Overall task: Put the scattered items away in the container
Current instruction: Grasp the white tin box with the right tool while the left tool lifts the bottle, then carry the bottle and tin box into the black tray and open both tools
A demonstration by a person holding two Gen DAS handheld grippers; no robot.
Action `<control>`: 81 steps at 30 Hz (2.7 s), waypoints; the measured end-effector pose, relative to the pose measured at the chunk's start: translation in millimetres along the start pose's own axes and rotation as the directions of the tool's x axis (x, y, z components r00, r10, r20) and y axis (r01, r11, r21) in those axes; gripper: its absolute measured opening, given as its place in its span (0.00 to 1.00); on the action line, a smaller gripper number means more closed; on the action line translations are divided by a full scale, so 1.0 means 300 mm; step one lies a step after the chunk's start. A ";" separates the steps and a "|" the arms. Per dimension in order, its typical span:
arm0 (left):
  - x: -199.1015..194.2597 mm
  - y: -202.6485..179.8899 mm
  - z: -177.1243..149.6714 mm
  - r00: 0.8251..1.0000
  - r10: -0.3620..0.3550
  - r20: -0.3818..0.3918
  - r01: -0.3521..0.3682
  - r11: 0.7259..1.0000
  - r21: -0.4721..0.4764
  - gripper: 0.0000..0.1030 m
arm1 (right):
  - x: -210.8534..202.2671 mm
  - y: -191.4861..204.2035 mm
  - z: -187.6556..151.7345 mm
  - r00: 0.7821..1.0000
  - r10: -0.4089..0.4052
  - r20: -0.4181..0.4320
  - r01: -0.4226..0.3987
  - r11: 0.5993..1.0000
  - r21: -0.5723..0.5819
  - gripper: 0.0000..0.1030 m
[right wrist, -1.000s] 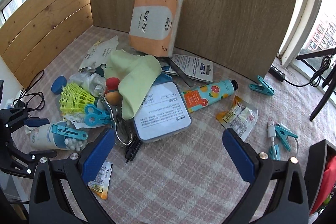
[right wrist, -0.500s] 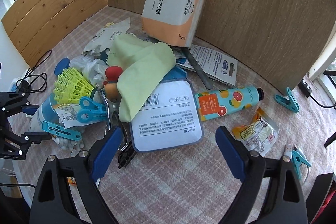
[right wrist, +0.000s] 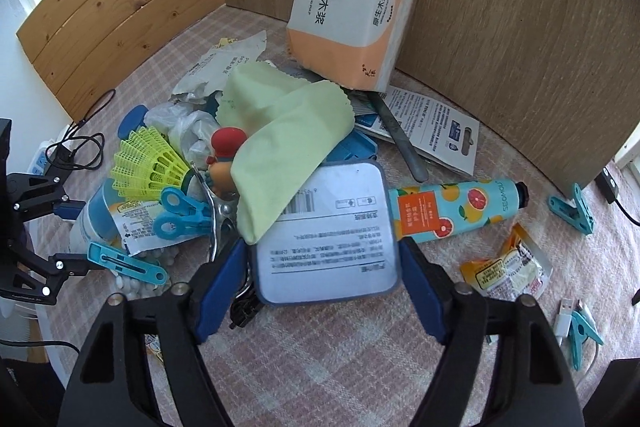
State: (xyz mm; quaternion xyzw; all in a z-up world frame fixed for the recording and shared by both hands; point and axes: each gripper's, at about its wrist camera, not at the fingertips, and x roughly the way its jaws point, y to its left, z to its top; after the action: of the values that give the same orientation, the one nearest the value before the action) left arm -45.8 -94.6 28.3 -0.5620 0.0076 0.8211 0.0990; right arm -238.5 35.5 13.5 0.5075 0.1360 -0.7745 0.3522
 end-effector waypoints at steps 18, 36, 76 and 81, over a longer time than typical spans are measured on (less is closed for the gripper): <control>-0.010 0.007 -0.002 1.000 -0.003 -0.006 0.003 1.000 -0.013 0.42 | 0.052 0.053 -0.019 0.998 -0.057 -0.013 0.058 0.998 0.007 0.68; -0.074 -0.018 -0.036 0.997 -0.031 0.072 0.043 0.984 -0.174 0.42 | -0.160 -0.008 -0.254 0.977 -0.191 0.090 0.152 0.933 0.326 0.67; -0.042 -1.588 0.452 0.897 -0.441 0.012 0.395 0.814 0.425 0.51 | -1.124 -0.549 -1.201 0.655 -0.737 -0.167 0.446 0.199 0.873 0.77; -0.051 -1.535 0.459 0.913 -0.407 0.043 0.355 0.840 0.410 0.51 | -1.134 -0.541 -1.190 0.669 -0.732 -0.130 0.408 0.216 0.887 0.77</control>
State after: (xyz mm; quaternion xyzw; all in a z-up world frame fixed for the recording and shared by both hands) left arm -88.6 371.6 138.6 -0.4667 0.0540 0.8009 0.3714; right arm -22.5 493.1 129.8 0.3889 -0.1525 -0.8724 -0.2537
